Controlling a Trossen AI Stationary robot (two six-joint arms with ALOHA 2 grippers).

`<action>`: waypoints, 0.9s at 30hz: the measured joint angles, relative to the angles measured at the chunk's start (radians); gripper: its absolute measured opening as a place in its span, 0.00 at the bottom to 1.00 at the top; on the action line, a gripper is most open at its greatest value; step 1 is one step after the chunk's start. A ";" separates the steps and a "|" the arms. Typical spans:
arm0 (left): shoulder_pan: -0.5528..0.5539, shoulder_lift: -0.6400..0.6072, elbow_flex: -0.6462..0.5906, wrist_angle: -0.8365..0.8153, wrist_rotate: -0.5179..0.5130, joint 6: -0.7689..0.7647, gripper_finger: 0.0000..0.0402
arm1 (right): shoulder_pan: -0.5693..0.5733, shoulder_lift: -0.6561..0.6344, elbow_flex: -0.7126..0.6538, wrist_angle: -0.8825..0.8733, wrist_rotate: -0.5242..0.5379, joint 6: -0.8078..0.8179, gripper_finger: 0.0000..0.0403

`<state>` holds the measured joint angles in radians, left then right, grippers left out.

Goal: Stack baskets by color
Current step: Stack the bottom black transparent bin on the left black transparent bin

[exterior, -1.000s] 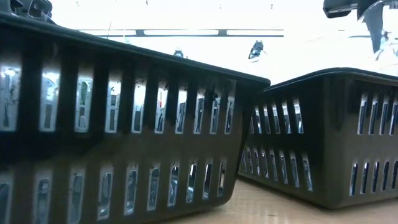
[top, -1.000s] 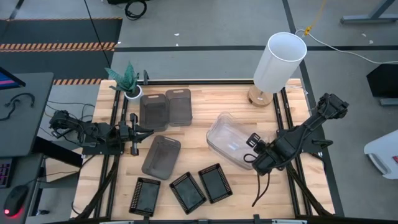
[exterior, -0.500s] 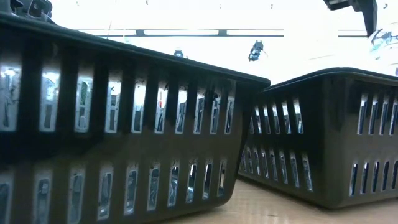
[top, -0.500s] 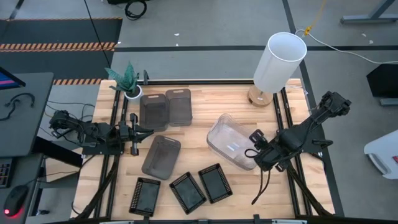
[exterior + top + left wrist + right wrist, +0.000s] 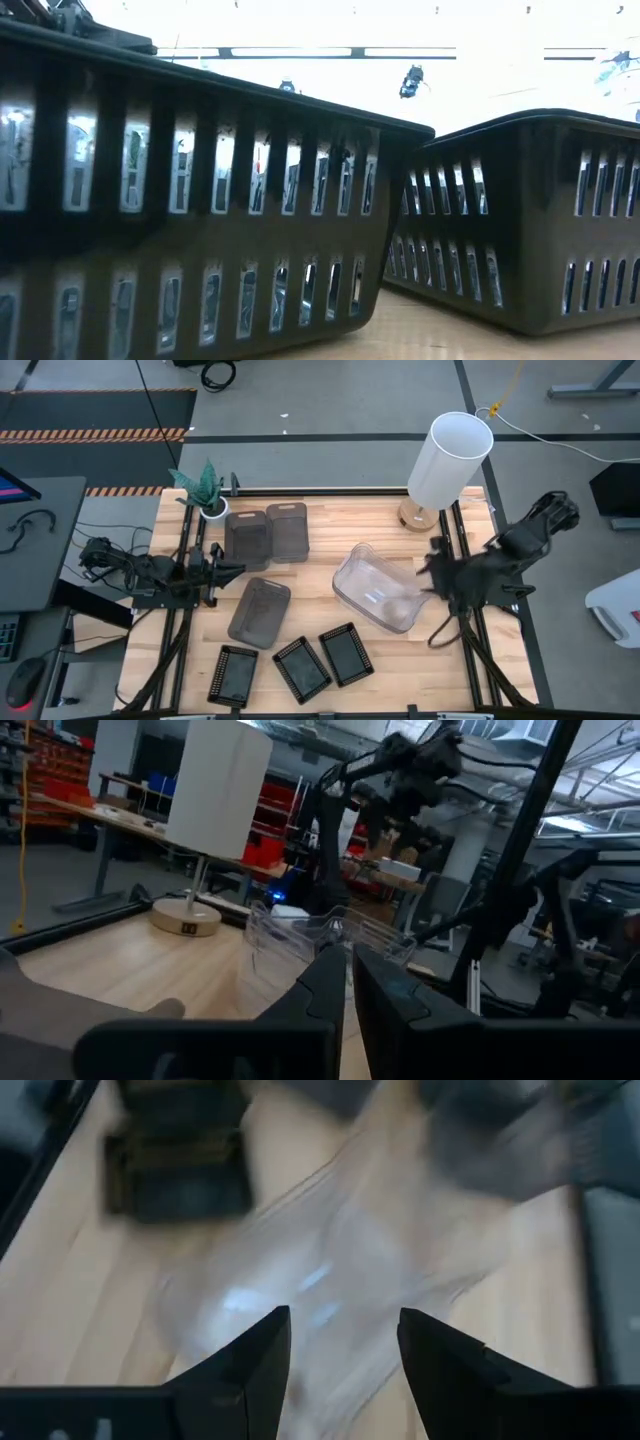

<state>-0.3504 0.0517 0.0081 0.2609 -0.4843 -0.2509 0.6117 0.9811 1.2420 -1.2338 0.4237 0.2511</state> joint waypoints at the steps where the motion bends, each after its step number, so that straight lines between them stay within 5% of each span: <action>1: 0.000 0.000 0.000 0.012 -0.001 0.000 0.08 | 0.001 -0.033 -0.021 0.036 0.040 0.011 0.47; 9: 0.000 0.002 0.053 -0.050 -0.010 -0.026 0.06 | 0.001 -0.266 -0.269 0.404 0.160 0.030 0.47; 27: 0.000 0.191 0.220 -0.343 0.093 -0.212 0.05 | 0.001 -0.602 -0.784 1.002 0.161 -0.071 0.47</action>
<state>-0.3508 0.2429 0.2284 -0.0825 -0.3909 -0.4628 0.6128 0.3786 0.4576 -0.2320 0.5842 0.1796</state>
